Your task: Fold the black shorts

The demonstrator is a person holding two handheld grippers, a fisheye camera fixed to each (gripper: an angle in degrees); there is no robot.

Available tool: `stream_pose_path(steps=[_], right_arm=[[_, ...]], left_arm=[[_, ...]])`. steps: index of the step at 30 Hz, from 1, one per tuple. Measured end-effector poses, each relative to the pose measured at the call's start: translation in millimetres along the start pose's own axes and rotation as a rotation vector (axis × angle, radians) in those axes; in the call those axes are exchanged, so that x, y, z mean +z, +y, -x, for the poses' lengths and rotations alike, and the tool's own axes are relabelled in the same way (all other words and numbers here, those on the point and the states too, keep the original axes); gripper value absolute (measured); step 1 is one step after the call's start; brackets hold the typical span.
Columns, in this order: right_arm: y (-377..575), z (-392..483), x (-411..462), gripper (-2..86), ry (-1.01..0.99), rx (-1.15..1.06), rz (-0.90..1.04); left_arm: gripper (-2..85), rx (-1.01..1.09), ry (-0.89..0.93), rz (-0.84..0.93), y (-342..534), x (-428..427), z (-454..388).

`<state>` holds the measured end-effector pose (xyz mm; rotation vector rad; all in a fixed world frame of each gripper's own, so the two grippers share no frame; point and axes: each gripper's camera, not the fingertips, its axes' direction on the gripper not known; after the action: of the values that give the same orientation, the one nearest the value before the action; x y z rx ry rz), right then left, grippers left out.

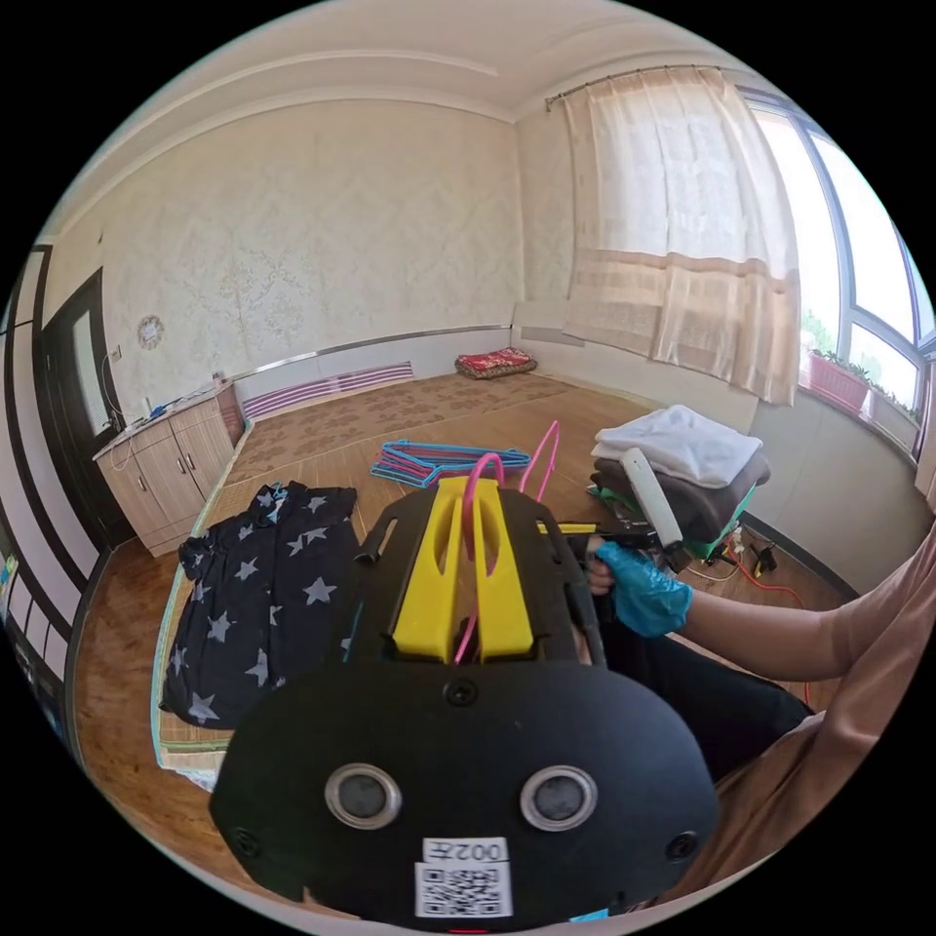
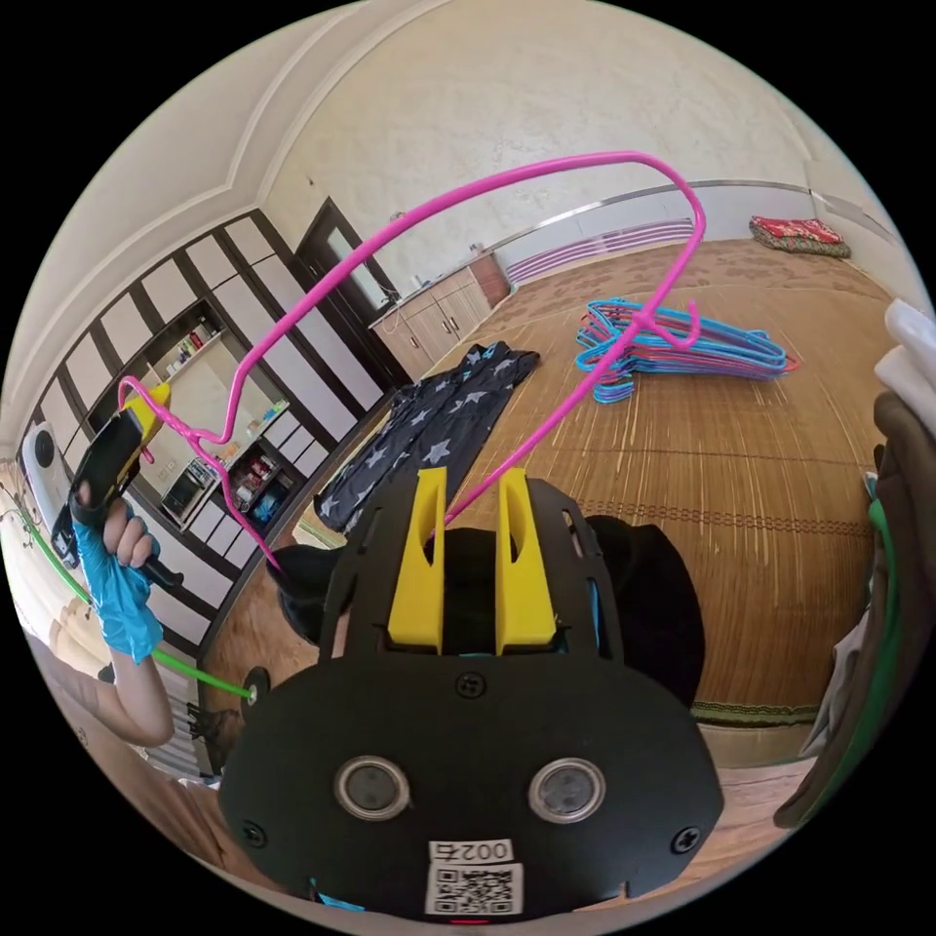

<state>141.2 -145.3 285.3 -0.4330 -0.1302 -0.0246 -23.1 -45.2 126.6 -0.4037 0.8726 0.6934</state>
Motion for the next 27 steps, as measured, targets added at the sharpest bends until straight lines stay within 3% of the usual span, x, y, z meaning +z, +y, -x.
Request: stream_pose_path(steps=[7,15,24,27], right_arm=[[-34,22,-52,5.6,0.076,-0.089,-0.131],[-77,60,-105,1.7,0.217,-0.245,-0.218],[-93,58,-68,0.2,0.359,-0.293,-0.124],[-97,53,-36,0.1,0.397,-0.300,0.000]], left_arm=[[-0.9,0.026,-0.159,0.033,-28,5,5],[-1.4,0.006,-0.180,0.078,-51,37,9],[-1.5,-0.013,-0.105,0.270,-45,123,6],[-1.5,-0.035,-0.099,0.274,-50,139,13]])
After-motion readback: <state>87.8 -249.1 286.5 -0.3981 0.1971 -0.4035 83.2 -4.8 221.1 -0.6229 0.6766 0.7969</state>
